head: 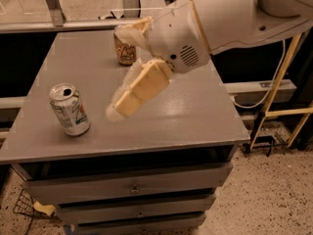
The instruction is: Knock 7up can over
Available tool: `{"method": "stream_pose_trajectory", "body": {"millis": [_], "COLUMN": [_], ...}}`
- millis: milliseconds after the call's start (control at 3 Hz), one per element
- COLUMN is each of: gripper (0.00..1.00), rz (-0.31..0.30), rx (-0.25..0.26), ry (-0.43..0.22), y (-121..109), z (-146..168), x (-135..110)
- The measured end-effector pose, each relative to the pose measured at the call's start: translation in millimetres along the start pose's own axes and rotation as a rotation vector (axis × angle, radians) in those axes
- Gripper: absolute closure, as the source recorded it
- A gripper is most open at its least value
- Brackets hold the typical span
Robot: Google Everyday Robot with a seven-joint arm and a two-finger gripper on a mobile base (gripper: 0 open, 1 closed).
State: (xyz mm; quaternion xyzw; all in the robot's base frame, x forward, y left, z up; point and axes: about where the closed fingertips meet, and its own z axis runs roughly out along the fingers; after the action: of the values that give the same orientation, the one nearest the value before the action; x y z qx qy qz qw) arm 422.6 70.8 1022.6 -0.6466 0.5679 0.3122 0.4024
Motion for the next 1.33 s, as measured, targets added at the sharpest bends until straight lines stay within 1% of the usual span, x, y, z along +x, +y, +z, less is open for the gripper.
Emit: {"method": "stream_pose_trajectory", "body": {"millis": [333, 667, 1000, 1333], "gripper": [0.00, 0.00, 0.00, 0.00], "rz": [0.005, 0.075, 0.133, 0.130], "rx": [0.002, -0.008, -0.021, 0.002], "ry": [0.005, -0.036, -0.090, -0.127], "y": [-1.0, -6.3, -15.7, -35.7], "z": [2.2, 24.3, 55.2, 91.4], "x": [5.8, 36.6, 74.3, 96.0]}}
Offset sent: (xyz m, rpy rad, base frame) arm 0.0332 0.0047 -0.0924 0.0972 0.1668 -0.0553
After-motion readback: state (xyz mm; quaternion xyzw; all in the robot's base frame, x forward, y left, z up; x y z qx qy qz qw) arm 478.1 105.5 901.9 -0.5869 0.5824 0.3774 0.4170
